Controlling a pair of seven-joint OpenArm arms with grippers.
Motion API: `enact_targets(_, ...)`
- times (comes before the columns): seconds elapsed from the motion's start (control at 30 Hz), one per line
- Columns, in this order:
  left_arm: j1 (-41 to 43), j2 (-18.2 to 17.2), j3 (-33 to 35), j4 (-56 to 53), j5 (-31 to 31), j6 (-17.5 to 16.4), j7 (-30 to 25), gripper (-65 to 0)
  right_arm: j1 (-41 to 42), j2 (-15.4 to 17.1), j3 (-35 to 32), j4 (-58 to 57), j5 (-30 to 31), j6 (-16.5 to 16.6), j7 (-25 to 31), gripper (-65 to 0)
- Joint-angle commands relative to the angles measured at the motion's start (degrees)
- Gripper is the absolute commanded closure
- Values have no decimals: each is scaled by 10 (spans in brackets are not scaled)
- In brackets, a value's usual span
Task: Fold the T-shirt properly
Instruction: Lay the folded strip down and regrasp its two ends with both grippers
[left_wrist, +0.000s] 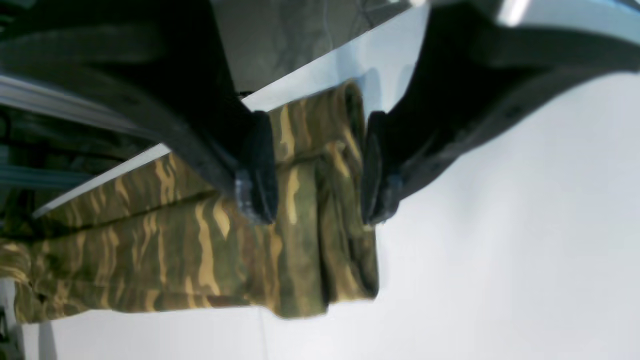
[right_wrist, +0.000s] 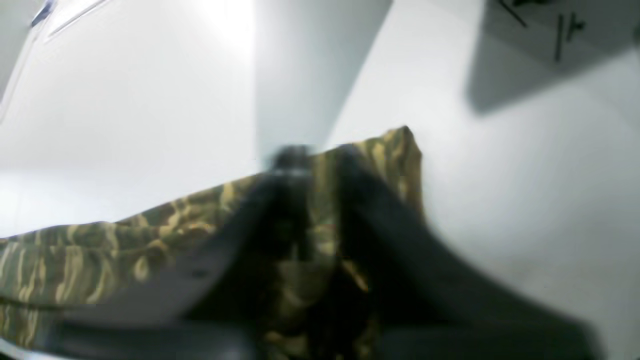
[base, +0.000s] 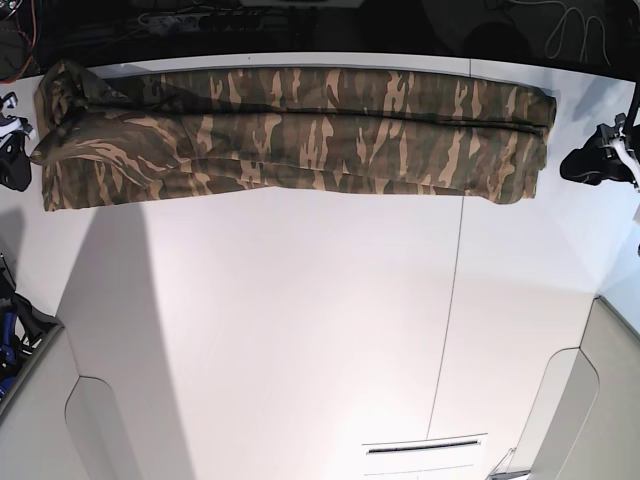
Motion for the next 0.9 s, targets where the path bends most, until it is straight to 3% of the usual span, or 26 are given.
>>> enact_targets(0.0,7,-14,-7,8,-14,-3,-7,-337,2,7,-6,9,11,4,11,0)
enact_targets(0.13,22,1,-7,8,-1,-3,-25,-435,2,8,-57,-5,-18,4,17,0)
enact_targets(0.33,22,50,-5,8,73,-3,-109,-439,2,8,-139,-97,-117,3,90,0)
enact_targets(0.63,22,88,25,2,212,-3,-187,-439,5,8,-164,-190,-60,4,93,0)
enact_targets(0.77,24,90,46,2,213,-3,-184,-439,5,8,-164,-190,-60,4,93,0)
enact_targets(0.87,24,90,64,2,181,-3,-164,-439,5,8,-164,-190,-57,4,93,0)
